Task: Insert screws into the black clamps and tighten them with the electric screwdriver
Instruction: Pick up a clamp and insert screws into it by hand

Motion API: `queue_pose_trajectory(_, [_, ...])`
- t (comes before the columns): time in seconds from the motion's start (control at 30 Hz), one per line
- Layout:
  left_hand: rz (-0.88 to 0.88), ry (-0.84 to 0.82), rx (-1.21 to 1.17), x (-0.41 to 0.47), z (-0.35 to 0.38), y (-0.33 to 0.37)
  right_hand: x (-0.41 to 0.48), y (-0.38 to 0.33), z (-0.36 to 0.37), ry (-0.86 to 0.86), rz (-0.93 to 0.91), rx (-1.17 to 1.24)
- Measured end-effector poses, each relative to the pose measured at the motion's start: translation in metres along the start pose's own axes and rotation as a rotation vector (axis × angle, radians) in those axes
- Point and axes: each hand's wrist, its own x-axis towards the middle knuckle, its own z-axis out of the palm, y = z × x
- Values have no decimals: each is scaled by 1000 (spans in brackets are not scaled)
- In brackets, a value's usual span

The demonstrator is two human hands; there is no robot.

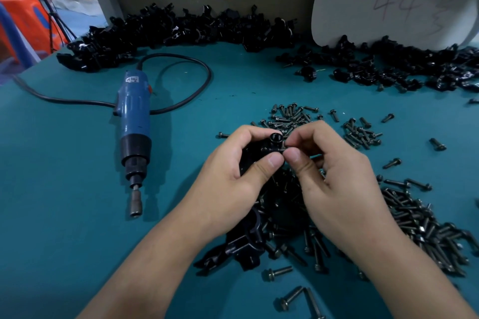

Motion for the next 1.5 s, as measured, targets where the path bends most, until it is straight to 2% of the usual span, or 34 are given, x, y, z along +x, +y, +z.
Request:
queue_pose_trajectory(0.13, [0,0,3,1,0,1,1,2,2,-40,28,-30])
queue_pose_trajectory(0.27, [11,11,-7,1,0,-1,1,1,-2,13,-23,24])
queue_pose_trajectory(0.53, [-44,-11,-291,3,-2,-3,2,-1,-3,29,-107,245])
queue_pose_trajectory(0.73, [-69,21,-421,4,-4,-3,3,0,-8,83,-128,150])
queue_pose_trajectory(0.8, [-68,43,-425,5,-5,-4,4,4,-13,109,-39,21])
queue_pose_trajectory(0.93, [-58,86,-325,6,-6,-6,9,22,-29,139,316,-297])
queue_pose_trajectory(1.0, [-55,93,-291,6,-6,-7,10,27,-35,170,403,-383])
queue_pose_trajectory(1.13, [-39,97,-248,6,-6,-8,10,27,-40,126,421,-406])
queue_pose_trajectory(1.3, [-24,98,-193,6,-5,-8,9,30,-36,96,352,-379])
queue_pose_trajectory(1.43, [-10,94,-162,6,-4,-9,15,43,-59,315,375,-321])
queue_pose_trajectory(1.5, [-7,96,-156,6,-4,-10,9,51,-84,484,484,-256])
